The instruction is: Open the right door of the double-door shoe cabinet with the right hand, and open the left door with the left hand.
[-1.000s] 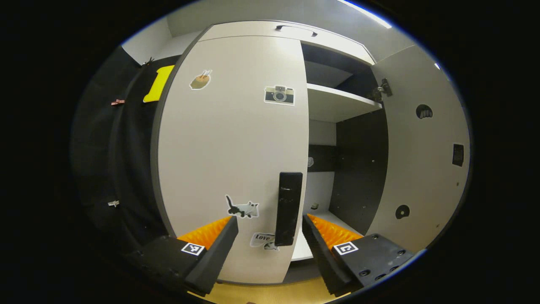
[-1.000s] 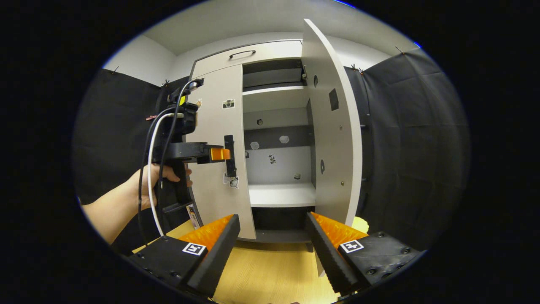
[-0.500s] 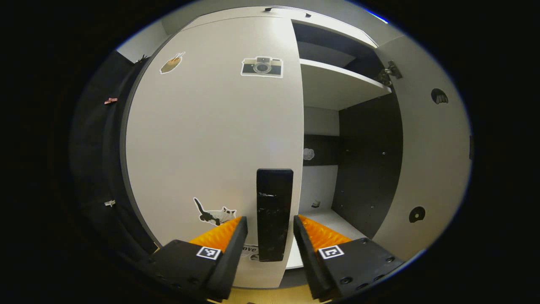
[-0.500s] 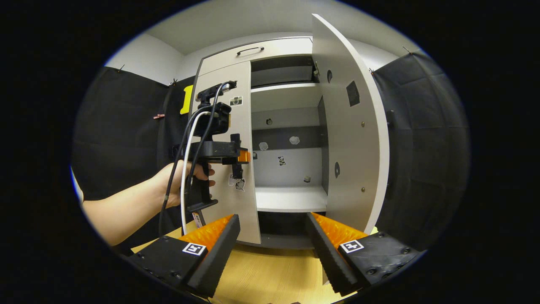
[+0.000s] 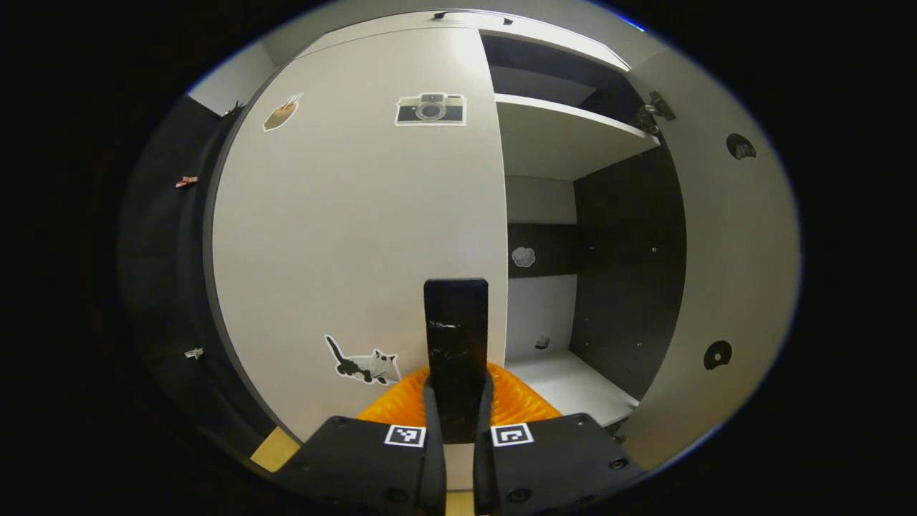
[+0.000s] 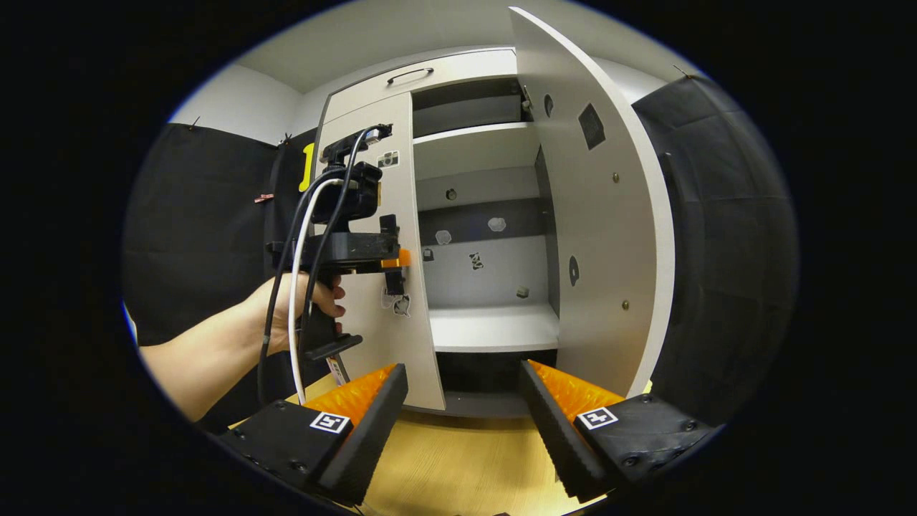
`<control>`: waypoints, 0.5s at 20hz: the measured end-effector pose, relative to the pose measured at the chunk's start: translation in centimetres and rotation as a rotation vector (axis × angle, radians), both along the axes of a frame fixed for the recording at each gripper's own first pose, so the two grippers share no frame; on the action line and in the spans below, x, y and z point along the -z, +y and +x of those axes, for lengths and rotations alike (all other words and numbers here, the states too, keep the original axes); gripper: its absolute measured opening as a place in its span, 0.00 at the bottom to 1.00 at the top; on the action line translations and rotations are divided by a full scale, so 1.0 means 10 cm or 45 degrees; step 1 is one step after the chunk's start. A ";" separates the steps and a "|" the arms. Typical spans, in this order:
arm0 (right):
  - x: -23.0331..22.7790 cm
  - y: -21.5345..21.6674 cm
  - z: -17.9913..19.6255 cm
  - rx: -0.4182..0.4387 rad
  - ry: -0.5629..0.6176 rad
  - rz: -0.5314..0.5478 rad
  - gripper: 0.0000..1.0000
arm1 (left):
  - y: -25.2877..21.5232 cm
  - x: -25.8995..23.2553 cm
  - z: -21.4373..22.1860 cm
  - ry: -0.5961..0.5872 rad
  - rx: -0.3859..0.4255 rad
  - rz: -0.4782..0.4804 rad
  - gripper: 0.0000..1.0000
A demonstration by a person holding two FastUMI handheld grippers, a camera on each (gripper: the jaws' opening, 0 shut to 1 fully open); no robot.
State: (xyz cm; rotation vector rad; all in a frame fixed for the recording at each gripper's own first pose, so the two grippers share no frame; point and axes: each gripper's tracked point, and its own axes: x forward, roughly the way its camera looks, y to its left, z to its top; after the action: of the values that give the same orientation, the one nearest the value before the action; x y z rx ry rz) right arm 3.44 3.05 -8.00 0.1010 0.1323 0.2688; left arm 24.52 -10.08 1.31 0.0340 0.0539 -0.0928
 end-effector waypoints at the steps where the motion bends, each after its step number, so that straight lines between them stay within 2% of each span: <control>1: 0.02 0.00 0.00 -0.001 0.010 0.004 0.99 | 0.00 0.01 0.02 0.002 0.003 -0.006 0.17; 2: 0.04 0.00 0.00 -0.002 0.020 0.008 0.99 | 0.01 0.00 -0.01 0.002 0.007 -0.009 0.11; 10: 0.08 0.01 -0.02 -0.011 0.053 -0.002 0.98 | 0.04 0.03 -0.25 0.011 0.054 -0.066 0.10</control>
State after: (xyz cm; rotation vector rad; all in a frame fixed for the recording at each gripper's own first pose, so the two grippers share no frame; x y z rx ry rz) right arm 3.20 3.19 -8.81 0.1047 0.1745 0.2755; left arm 22.04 -9.65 1.00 -0.0166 0.0598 -0.1368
